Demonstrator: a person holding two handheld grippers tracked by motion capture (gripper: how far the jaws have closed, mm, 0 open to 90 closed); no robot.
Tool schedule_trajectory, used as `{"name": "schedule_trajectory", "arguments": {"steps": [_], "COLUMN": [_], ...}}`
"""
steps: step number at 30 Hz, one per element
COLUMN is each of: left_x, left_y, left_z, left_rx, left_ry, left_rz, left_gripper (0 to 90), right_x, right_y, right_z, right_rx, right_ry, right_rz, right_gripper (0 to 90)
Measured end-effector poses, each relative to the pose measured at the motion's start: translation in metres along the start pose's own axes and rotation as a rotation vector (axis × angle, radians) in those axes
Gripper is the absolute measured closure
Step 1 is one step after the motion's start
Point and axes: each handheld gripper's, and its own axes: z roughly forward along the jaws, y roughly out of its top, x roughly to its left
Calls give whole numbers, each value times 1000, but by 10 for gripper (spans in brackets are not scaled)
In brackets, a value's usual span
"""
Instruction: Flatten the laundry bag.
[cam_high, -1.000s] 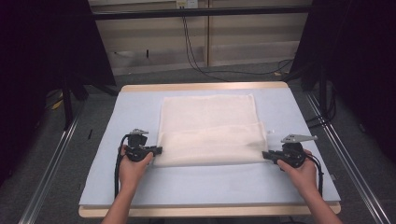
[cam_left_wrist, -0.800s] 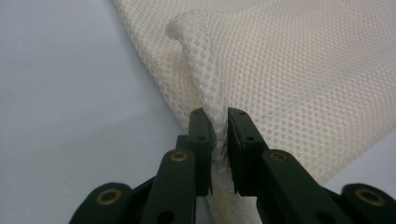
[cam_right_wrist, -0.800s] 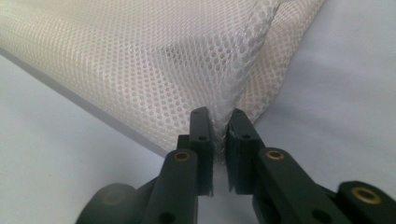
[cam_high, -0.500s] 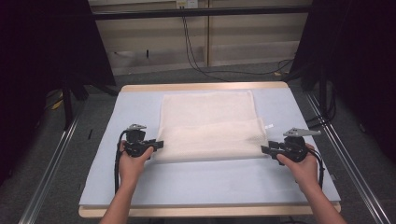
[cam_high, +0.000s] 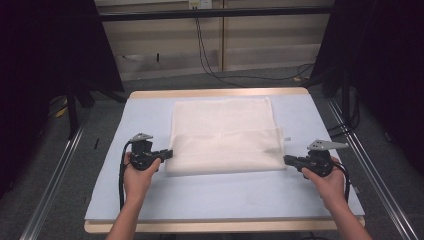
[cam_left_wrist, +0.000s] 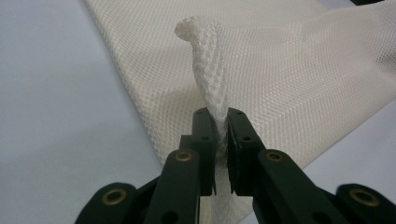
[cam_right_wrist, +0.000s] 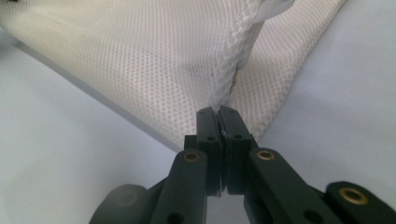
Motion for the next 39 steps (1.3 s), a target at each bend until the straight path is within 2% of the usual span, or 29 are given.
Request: {"name": "schedule_trajectory", "arguments": {"steps": [2, 5, 10, 13, 14, 16, 18, 23, 25, 26, 28, 30, 31, 33, 36, 37, 39], "left_x": [0, 0, -6, -7, -7, -6, -6, -5, -5, -5, -6, -7, -8, -9, -9, -8, -8], "left_y": [-6, -14, -20, -21, -21, -21, -20, -21, -22, -22, -23, -24, -25, -26, -30, -31, -32], "left_z": [-2, -5, -14, -16, -16, -16, -16, -18, -18, -20, -21, -24, -25, -28, -30, -31, -32], "left_rx": [6, 9, 18, 7, 9, 13, 19, 20, 13, 17, 12, 11, 8, 12, 17, 25, 26], "left_ry": [-3, -22, -24, -31, -34, -33, -36, -46, -54, -56, -59, -67, -78, -83, -96, -98, -105], "left_rz": [10, 0, 33, 29, 29, 30, 35, 40, 35, 43, 45, 44, 42, 45, 23, 30, 20], "left_gripper": [834, 833, 819, 818, 822, 824, 830, 832, 832, 832, 832, 831, 830, 829, 828, 828, 821], "right_x": [1, 0, -1, -2, -4, -6, -10, -17, -16, -14, -8, -4, -1, 0, 1, 2, 1], "right_y": [-6, -18, -27, -29, -27, -25, -19, -2, 4, 6, 6, 2, -4, -7, -14, -16, -20], "right_z": [-4, -14, -20, -20, -19, -17, -14, -5, -1, 0, 1, 0, -2, -4, -6, -7, -7], "right_rx": [11, 22, 56, 65, 52, 47, 44, 1, -36, -40, -15, -8, 3, 7, 17, 23, 30], "right_ry": [5, 12, -3, -12, -29, -39, -71, -105, -42, -17, 9, 48, 70, 75, 94, 91, 95], "right_rz": [-12, -23, -52, -49, -33, -31, -31, -17, 6, -1, -35, -48, -74, -78, -82, -83, -82], "right_gripper": [888, 900, 900, 900, 900, 900, 900, 880, 880, 880, 881, 881, 881, 881, 880, 873, 871]}}
